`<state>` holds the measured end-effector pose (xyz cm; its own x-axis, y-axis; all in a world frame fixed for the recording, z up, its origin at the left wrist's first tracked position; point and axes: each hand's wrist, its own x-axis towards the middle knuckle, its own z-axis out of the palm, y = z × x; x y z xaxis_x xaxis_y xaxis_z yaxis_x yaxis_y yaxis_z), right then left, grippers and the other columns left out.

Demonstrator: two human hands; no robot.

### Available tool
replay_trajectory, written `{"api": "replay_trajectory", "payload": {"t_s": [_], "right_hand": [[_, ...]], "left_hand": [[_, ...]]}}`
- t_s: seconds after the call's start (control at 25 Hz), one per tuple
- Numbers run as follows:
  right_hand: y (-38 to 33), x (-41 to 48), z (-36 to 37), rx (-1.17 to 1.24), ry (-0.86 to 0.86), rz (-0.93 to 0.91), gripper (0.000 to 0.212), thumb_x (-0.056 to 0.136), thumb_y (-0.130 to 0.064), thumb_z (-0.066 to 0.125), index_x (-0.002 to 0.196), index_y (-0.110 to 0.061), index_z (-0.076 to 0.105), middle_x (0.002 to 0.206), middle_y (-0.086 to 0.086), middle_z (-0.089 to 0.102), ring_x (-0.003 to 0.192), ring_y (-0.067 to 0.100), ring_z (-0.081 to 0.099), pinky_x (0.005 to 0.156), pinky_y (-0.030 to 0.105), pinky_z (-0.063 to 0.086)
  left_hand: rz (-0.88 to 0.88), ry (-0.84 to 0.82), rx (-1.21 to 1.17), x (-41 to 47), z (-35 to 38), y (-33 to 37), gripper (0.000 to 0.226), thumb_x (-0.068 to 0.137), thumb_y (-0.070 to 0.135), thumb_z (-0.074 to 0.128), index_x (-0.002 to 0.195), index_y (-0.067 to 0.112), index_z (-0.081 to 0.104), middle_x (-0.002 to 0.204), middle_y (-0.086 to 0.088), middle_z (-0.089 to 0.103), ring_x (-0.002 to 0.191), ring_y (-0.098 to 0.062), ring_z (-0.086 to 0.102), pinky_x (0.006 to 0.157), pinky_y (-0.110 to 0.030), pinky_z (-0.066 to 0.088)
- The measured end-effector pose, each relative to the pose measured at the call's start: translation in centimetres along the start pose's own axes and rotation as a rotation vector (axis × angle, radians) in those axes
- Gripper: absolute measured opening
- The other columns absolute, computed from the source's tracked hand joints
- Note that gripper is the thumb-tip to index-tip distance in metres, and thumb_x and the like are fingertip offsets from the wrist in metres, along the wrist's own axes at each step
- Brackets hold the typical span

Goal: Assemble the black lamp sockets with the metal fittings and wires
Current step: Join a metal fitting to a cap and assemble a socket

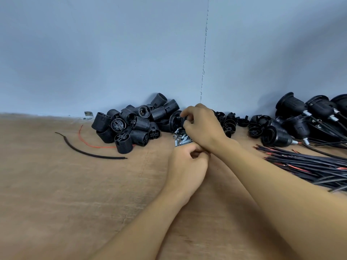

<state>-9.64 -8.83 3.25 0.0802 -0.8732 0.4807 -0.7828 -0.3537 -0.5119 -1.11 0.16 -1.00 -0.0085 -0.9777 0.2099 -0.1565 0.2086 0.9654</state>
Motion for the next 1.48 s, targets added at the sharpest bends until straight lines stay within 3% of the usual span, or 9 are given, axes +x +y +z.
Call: {"api": "replay_trajectory", "payload": {"t_s": [0.12,0.36,0.48,0.64,0.76,0.88,1.0,1.12,1.48], "right_hand": [[-1.3,-0.1,0.7,0.071,0.027,0.02,0.028,0.085,-0.01,0.053,0.102,-0.022,0.072,0.103,0.001,0.065,0.096,0.022,0.062,0.088,0.041,0.052],[-2.8,-0.3,2.2,-0.042,-0.061,-0.059,0.014,0.09,-0.027,0.061,0.1,-0.026,0.07,0.098,-0.005,0.065,0.092,0.019,0.061,0.073,0.032,0.047],[-2.1,-0.1,1.4,-0.123,-0.097,0.018,0.019,0.09,-0.022,0.055,0.099,-0.027,0.072,0.1,-0.002,0.069,0.095,0.023,0.062,0.076,0.033,0.05],[-0.2,-0.9,-1.3,-0.036,-0.152,-0.048,0.018,0.09,-0.017,0.059,0.097,-0.024,0.073,0.084,-0.01,0.068,0.085,0.013,0.062,0.08,0.033,0.052],[0.8,-2.6,-2.8,-0.108,-0.199,-0.147,0.017,0.088,-0.021,0.063,0.1,-0.027,0.073,0.079,-0.016,0.063,0.079,0.005,0.057,0.075,0.028,0.044],[1.4,-4.6,-3.1,-0.301,-0.198,-0.235,0.022,0.092,-0.024,0.058,0.11,-0.028,0.069,0.099,-0.009,0.063,0.098,0.014,0.057,0.091,0.034,0.039],[1.7,-6.0,-3.0,-0.49,-0.108,-0.199,0.026,0.094,-0.029,0.054,0.118,-0.023,0.061,0.113,-0.001,0.059,0.114,0.022,0.051,0.095,0.037,0.031],[1.8,-6.8,-3.1,-0.618,-0.12,-0.162,0.028,0.093,-0.032,0.052,0.116,-0.019,0.062,0.115,0.005,0.057,0.113,0.028,0.051,0.093,0.039,0.034],[3.0,-7.6,-3.5,-0.553,-0.129,-0.075,0.029,0.099,-0.039,0.05,0.116,-0.026,0.068,0.118,0.0,0.054,0.113,0.023,0.053,0.09,0.037,0.037]], "left_hand": [[-0.104,0.122,-0.153,-0.1,-0.3,0.1,0.014,0.074,0.013,0.057,0.069,0.017,0.07,0.065,-0.007,0.068,0.062,-0.013,0.059,0.061,-0.032,0.048],[-0.2,0.232,-0.266,0.5,-1.0,-0.2,0.027,0.073,-0.006,0.045,0.088,0.01,0.06,0.06,-0.005,0.066,0.053,-0.015,0.059,0.046,-0.028,0.044],[-0.14,0.265,-0.128,0.5,-1.1,-0.1,0.02,0.076,0.004,0.06,0.088,0.02,0.06,0.078,0.002,0.068,0.066,-0.009,0.061,0.057,-0.025,0.044],[0.054,0.36,0.292,1.0,-2.5,-0.5,0.04,0.07,-0.008,0.059,0.096,0.021,0.051,0.099,0.008,0.05,0.084,-0.005,0.048,0.069,-0.008,0.035],[-0.004,0.324,0.448,1.4,-3.4,-0.5,0.045,0.073,-0.003,0.061,0.109,0.022,0.052,0.11,0.004,0.043,0.093,-0.014,0.046,0.069,-0.017,0.029],[0.031,0.204,0.605,1.6,-3.3,-0.6,0.045,0.08,0.005,0.062,0.12,0.023,0.066,0.111,0.003,0.053,0.101,-0.017,0.055,0.079,-0.024,0.037],[0.121,0.181,0.718,1.4,-2.8,-0.7,0.039,0.087,0.017,0.065,0.124,0.028,0.069,0.103,0.006,0.053,0.098,-0.017,0.056,0.075,-0.026,0.037],[0.177,0.209,0.719,1.6,-2.7,-0.8,0.036,0.087,0.019,0.069,0.121,0.029,0.07,0.1,0.008,0.05,0.093,-0.017,0.059,0.075,-0.027,0.041],[0.195,0.072,0.778,1.7,-2.4,-0.9,0.027,0.095,0.023,0.061,0.118,0.034,0.073,0.097,0.007,0.046,0.1,-0.02,0.059,0.084,-0.039,0.052]]}}
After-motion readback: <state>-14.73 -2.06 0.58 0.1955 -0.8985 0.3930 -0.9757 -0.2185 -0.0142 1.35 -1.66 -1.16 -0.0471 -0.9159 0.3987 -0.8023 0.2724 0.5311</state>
